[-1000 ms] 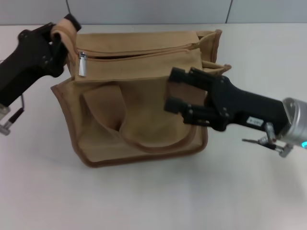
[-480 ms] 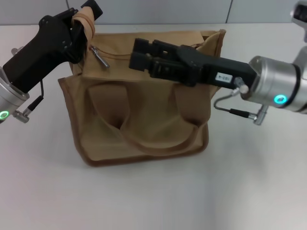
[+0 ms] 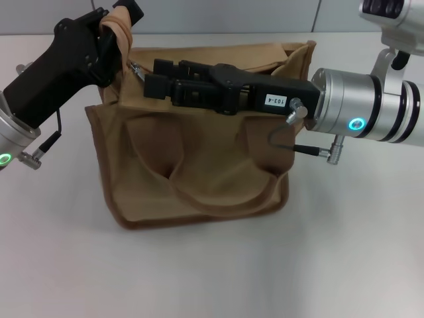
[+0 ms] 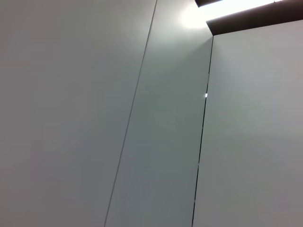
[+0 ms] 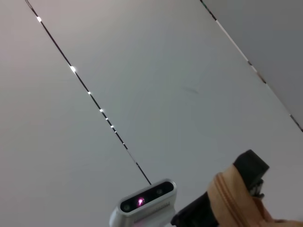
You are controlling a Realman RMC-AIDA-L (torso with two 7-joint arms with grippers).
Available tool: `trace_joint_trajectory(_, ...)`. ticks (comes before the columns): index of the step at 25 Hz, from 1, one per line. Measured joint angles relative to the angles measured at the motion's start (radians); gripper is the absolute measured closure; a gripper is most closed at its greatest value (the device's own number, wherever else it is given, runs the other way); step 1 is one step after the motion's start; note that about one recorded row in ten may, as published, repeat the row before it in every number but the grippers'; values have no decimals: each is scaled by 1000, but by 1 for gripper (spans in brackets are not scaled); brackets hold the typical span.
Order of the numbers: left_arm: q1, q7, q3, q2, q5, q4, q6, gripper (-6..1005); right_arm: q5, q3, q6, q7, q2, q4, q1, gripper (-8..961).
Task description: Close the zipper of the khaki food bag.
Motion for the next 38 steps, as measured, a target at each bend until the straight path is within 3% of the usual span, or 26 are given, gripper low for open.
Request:
trace_joint_trajectory(8, -8, -1, 1, 0, 5, -1, 6, 1000, 5, -58, 20, 17, 0, 2, 20, 122)
trace_joint_trajectory(23, -21, 7, 6, 0, 8, -13, 16, 1000, 5, -58, 25, 19, 0, 0, 20, 149)
trace_joint_trajectory(33, -45, 8, 12, 0, 8, -20, 15, 1001, 4, -61, 17, 26, 0, -7, 30, 537)
trace_joint_trajectory(38, -48, 10, 12, 0, 5, -23, 8, 1000, 4, -51, 33, 22, 0, -8, 24, 529)
